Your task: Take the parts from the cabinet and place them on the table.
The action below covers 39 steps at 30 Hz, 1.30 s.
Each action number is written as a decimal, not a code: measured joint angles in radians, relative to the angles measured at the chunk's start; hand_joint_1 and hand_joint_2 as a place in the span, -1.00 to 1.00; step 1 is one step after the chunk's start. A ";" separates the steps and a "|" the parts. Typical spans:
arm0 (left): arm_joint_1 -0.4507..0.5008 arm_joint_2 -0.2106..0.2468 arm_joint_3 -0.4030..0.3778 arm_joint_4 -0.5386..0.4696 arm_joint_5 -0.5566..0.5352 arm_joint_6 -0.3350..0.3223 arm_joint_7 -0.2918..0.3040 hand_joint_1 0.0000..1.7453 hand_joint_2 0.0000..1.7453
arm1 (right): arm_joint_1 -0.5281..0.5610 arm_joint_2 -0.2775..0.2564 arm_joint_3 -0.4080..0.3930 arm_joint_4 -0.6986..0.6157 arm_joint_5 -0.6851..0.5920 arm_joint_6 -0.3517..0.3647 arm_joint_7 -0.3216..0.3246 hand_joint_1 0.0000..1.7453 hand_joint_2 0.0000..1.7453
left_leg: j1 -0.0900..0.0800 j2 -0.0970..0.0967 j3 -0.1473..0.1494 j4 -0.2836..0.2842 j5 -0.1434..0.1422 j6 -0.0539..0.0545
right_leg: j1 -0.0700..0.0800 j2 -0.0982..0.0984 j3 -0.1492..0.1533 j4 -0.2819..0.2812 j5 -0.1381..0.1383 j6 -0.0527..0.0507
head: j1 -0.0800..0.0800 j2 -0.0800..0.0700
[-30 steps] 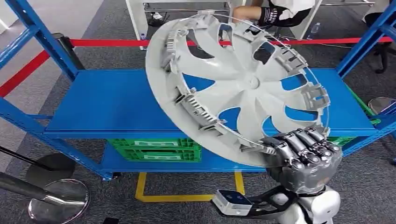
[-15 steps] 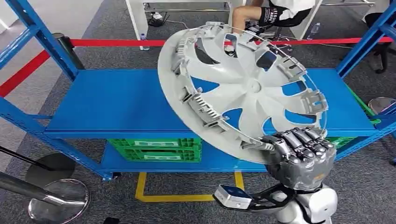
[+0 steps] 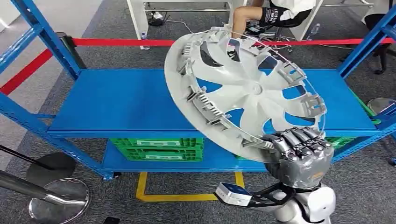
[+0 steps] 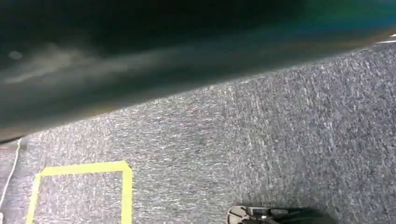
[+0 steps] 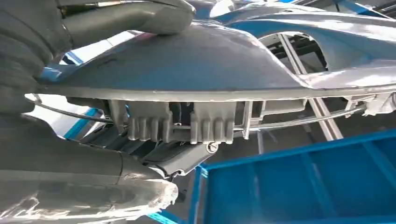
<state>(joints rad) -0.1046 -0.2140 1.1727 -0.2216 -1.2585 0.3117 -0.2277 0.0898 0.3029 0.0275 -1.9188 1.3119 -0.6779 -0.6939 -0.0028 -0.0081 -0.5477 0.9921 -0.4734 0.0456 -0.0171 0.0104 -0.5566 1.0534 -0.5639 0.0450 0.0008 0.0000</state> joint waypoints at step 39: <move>-0.004 0.000 -0.008 0.000 -0.018 0.011 0.031 -1.00 -1.00 | -0.001 0.003 -0.031 0.072 -0.022 0.000 0.000 1.00 1.00 | -0.010 0.008 -0.050 -0.014 0.058 -0.015 | 0.006 -0.012 0.056 -0.006 0.045 -0.012 | -0.002 0.000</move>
<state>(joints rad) -0.1088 -0.2140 1.1646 -0.2213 -1.2768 0.3223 -0.1965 0.0887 0.3056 -0.0031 -1.8467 1.2894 -0.6779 -0.6939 -0.0131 -0.0006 -0.5981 0.9777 -0.4155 0.0304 -0.0111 -0.0012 -0.5002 1.0473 -0.5189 0.0332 -0.0011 0.0000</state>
